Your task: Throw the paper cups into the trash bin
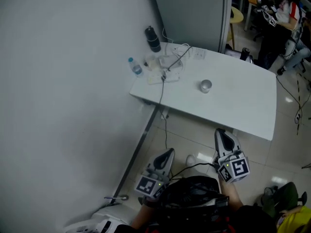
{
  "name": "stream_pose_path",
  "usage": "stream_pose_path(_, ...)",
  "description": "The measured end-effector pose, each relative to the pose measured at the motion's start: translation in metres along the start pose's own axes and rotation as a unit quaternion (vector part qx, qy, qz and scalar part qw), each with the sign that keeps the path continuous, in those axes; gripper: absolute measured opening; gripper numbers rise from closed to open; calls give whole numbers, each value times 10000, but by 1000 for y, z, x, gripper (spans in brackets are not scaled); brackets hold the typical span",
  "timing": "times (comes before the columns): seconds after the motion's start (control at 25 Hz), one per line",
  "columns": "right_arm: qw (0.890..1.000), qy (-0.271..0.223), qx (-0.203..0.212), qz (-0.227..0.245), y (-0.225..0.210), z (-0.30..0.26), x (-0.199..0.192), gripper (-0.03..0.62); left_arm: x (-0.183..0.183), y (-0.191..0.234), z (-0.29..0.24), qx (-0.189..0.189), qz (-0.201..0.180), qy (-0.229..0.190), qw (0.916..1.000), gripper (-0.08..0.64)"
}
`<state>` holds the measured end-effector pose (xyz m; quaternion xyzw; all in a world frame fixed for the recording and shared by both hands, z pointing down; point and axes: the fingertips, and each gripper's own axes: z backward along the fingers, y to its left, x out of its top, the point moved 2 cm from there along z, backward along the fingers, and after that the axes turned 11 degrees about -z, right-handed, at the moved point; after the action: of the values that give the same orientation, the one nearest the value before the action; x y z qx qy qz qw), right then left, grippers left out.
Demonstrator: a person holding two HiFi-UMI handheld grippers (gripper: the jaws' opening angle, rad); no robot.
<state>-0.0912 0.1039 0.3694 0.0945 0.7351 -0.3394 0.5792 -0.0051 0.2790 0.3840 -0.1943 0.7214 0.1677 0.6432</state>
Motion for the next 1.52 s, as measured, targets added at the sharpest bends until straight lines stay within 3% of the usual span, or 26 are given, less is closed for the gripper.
stream_pose_path(0.4,9981,-166,-588,19,-18,-44,18,6,5,64,-55,-474,77,-137,9988,0)
stream_pose_path(0.8,9904,-300,-1321,-260,-9,-135,12,6,15,166,-132,-1474,-213,-119,9888,0)
stream_pose_path(0.96,9913,-330,-1260,-192,2,-160,15,6,17,192,-154,-1500,-124,-248,9883,0)
stream_pose_path(1.12,9936,-199,-1091,-212,2,-170,6,6,13,199,-175,-1852,45,-228,9824,0)
stream_pose_path(1.4,9936,-268,-1087,-119,-27,-172,11,6,16,218,-216,-1524,272,-215,9877,0)
stream_pose_path(1.52,9947,-319,-978,-32,-41,-177,17,6,17,216,-232,-1439,114,-165,9894,0)
